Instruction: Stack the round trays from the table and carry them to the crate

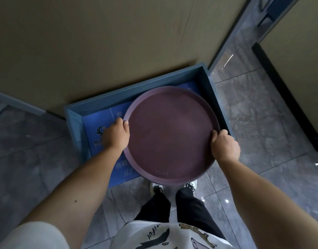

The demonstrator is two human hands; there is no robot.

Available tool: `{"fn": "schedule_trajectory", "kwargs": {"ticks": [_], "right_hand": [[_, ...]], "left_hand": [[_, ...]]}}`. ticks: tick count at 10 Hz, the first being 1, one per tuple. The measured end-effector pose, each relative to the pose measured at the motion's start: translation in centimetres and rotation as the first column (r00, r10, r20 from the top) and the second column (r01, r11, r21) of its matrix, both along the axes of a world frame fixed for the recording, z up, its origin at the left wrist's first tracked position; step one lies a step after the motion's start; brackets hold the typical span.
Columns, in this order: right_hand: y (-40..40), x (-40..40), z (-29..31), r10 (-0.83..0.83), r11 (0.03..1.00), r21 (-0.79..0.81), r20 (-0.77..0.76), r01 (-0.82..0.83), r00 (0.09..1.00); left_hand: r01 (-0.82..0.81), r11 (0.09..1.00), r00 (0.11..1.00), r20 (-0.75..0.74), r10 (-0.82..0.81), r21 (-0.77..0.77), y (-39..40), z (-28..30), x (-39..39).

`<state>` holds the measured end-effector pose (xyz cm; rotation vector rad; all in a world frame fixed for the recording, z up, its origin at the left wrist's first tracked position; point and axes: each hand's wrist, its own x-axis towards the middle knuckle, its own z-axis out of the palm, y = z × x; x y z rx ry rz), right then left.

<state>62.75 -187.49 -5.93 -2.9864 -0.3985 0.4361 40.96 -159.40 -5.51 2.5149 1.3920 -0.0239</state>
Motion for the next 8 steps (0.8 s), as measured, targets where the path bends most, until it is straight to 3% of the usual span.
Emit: {"fn": "schedule_trajectory", "kwargs": {"ticks": [3, 6, 8], "right_hand": [[0.2, 1.2, -0.3, 0.108, 0.985, -0.134, -0.031, -0.111, 0.994], [-0.2, 0.6, -1.2, 0.072, 0.997, -0.04, -0.014, -0.072, 0.997], [0.1, 0.8, 1.1, 0.054, 0.997, -0.049, -0.123, -0.061, 0.991]], "left_hand": [[-0.059, 0.998, 0.998, 0.031, 0.059, -0.001, -0.2, -0.9, 0.0], [-0.069, 0.992, 0.994, 0.074, 0.077, -0.106, -0.1, -1.2, -0.2], [-0.136, 0.962, 0.982, 0.098, 0.163, -0.238, -0.7, 0.0, -2.5]]}}
